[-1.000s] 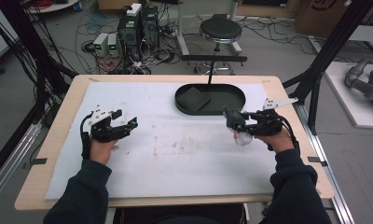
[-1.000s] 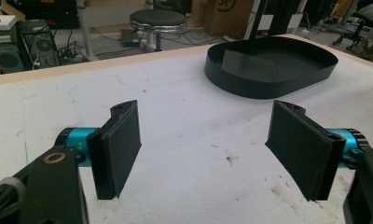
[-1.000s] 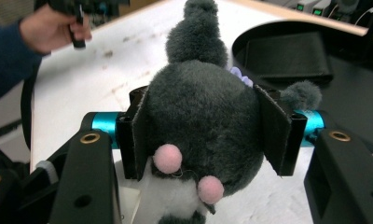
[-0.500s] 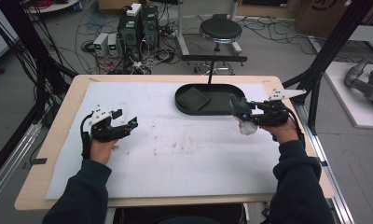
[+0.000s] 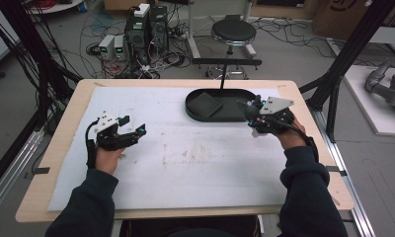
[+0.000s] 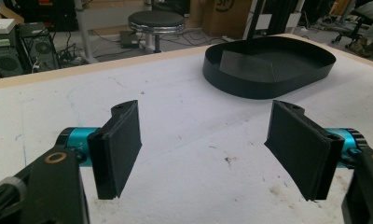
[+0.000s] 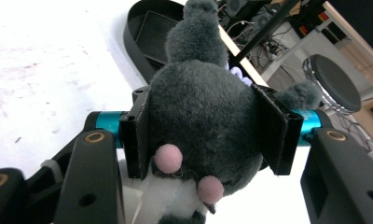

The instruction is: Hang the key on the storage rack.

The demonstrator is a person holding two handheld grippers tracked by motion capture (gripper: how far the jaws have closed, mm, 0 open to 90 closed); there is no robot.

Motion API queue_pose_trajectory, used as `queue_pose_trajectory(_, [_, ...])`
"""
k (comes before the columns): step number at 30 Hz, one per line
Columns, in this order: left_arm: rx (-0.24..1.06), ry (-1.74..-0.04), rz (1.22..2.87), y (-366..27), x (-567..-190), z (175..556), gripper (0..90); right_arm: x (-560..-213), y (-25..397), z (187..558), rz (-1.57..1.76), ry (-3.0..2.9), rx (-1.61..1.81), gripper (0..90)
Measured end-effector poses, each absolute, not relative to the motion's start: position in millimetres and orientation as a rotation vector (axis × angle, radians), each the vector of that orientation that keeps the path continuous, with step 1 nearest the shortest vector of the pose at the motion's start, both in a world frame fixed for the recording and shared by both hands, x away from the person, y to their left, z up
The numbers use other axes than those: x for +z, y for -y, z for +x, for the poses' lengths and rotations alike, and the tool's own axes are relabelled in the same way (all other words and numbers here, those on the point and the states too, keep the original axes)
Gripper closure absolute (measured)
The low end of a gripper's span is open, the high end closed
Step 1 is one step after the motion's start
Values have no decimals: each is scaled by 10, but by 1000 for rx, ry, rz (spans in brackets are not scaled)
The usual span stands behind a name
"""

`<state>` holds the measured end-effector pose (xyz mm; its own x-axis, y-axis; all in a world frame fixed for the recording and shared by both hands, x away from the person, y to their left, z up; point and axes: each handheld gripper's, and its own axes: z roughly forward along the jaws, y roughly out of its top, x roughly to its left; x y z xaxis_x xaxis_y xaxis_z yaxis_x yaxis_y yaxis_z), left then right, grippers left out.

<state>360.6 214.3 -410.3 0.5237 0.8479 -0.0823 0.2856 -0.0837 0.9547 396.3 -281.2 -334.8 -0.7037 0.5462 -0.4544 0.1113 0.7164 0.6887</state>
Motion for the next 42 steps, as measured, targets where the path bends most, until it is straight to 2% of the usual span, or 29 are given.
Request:
queue_pose_trajectory(17, [622,-984,1628,-2160,-4108,3614,260,-3256,2688,4240,497,-2007,694,446])
queue_pose_trajectory(42, [613,-985,1619,-2175,-4117,3626,262,-3161,2538,4768,594,-1902,740,444])
